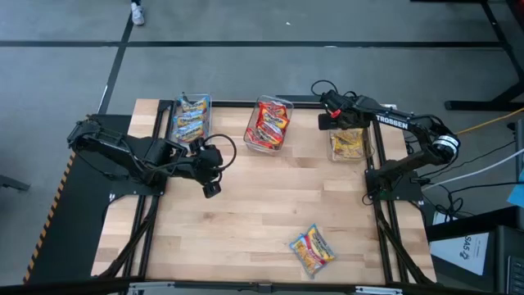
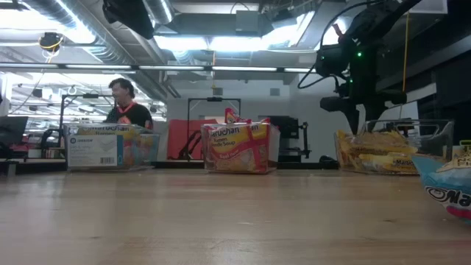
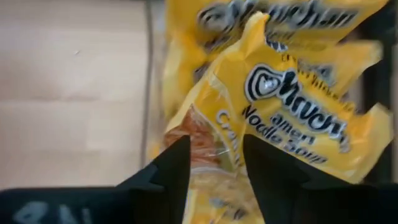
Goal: Sort Maruchan noodles
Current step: Put the yellow noodle pack in the right transparent basket
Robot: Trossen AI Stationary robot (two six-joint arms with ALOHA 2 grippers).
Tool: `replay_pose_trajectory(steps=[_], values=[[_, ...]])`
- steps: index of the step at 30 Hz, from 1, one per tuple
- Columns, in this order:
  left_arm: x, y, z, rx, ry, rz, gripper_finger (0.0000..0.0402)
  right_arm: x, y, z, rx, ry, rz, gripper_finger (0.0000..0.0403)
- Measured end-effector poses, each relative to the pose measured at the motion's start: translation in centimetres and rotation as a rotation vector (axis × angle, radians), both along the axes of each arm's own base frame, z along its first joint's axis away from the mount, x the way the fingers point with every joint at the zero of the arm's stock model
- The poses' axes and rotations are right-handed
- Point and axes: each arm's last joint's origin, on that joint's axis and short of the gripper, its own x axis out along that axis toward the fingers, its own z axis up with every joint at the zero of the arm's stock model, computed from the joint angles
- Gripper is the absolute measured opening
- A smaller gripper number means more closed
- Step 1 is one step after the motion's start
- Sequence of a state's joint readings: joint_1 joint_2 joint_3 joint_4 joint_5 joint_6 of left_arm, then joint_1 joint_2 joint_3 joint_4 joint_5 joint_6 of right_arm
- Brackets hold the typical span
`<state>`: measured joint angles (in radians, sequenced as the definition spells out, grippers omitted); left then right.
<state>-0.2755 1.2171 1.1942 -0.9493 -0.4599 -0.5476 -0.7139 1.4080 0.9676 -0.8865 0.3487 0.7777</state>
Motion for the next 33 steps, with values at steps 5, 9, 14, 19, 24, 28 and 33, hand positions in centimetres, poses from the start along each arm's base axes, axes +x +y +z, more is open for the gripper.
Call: replay_pose_trajectory(steps=[5,9,14,19,24,28,33], values=[[0.0,0.0,0.0,0.000,0.000,0.000,0.0080,-0.2,0.6,0.8,0.057,-0.093,0.027,0.0175],[0.0,0.0,0.0,0.000,0.000,0.000,0.0080,-0.4,1.1,1.6,0.093,-0.173,0.052,0.0172],[0.0,0.0,0.0,0.000,0.000,0.001,0.0080,-1.0,2.2,2.7,0.196,-0.287,0.098,0.0152],[0.0,0.0,0.0,0.000,0.000,0.000,0.0080,-2.3,3.3,2.5,0.301,-0.178,0.073,0.0132],[0.0,0.1,0.0,0.014,-0.005,0.012,0.0080,-2.6,3.7,2.4,0.341,-0.144,0.059,0.0121],[0.0,0.1,0.0,0.015,-0.005,0.012,0.0080,-2.8,3.8,2.4,0.360,-0.135,0.056,0.0121],[0.0,0.1,0.0,0.017,-0.005,0.013,0.0080,-3.0,4.1,1.6,0.409,-0.120,0.013,0.0129]])
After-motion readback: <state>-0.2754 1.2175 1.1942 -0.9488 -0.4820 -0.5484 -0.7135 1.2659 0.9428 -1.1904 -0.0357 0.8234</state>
